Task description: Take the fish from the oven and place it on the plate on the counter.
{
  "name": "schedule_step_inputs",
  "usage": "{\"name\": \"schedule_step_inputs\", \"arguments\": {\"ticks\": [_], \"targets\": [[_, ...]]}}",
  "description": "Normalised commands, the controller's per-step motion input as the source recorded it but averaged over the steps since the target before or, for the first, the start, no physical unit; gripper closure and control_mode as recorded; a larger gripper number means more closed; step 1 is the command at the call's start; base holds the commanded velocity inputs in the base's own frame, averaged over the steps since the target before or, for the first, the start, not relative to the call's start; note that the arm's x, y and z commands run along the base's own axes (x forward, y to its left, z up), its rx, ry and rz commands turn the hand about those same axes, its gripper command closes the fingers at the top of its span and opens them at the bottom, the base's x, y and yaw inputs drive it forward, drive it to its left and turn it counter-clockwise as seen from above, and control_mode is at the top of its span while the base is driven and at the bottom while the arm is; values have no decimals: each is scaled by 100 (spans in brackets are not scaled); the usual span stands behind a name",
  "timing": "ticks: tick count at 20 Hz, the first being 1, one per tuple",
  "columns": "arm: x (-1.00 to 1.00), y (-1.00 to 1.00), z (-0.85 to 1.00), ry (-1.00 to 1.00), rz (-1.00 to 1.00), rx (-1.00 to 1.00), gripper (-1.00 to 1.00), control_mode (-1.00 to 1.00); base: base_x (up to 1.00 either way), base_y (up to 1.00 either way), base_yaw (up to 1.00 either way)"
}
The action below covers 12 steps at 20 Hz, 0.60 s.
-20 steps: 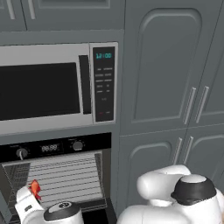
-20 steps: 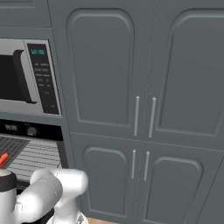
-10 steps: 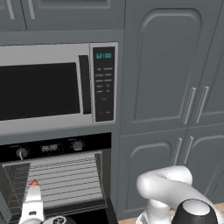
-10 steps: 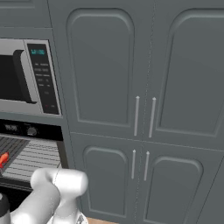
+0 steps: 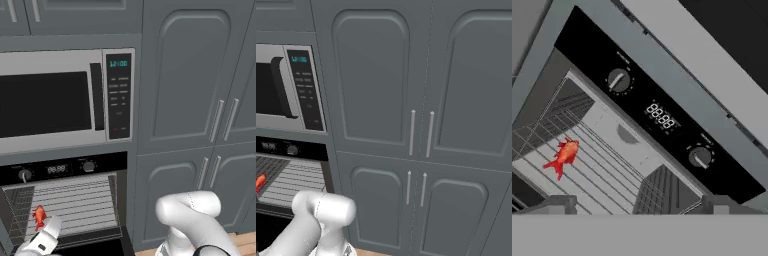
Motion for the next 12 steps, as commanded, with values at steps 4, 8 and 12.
{"name": "schedule_step_inputs", "arguments": {"ticks": [4, 8, 12], "targets": [[0, -33, 24, 41, -30, 62, -100, -100, 0, 0, 0], [0, -40, 12, 35, -14, 50, -100, -100, 0, 0, 0], [28, -43, 8, 46, 0, 23, -100, -100, 0, 0, 0]]}}
